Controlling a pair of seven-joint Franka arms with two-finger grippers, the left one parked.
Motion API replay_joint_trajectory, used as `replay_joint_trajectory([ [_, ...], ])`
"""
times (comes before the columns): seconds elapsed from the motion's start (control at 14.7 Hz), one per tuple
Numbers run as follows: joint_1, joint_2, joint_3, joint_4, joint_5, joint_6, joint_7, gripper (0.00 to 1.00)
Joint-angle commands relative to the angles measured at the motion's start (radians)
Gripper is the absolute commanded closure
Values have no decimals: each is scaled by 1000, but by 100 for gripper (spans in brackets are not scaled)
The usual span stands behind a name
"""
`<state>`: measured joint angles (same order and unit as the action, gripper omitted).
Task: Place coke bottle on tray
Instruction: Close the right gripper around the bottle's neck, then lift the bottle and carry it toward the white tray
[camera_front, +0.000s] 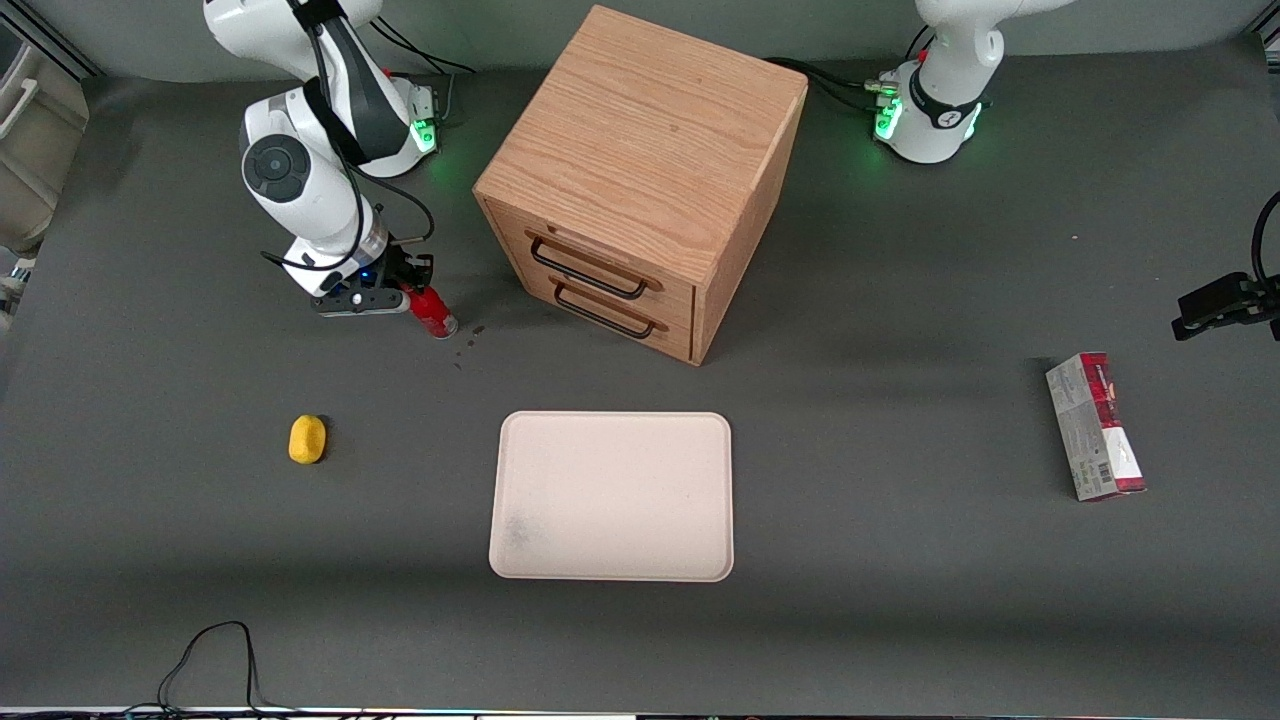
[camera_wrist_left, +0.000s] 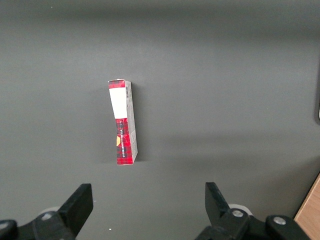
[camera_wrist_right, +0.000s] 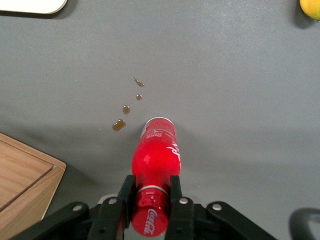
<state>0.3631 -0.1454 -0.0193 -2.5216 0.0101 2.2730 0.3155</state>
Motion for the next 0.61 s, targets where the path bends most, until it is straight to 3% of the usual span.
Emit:
replay_joint_trajectory([
  [0.0,10,-11,-10,10,-2,-12,19,100],
  [0.14,5,-17,-11,36,-2,-27,11,100],
  [0.55,5,-3,-76,369,-4,-415,5,100],
])
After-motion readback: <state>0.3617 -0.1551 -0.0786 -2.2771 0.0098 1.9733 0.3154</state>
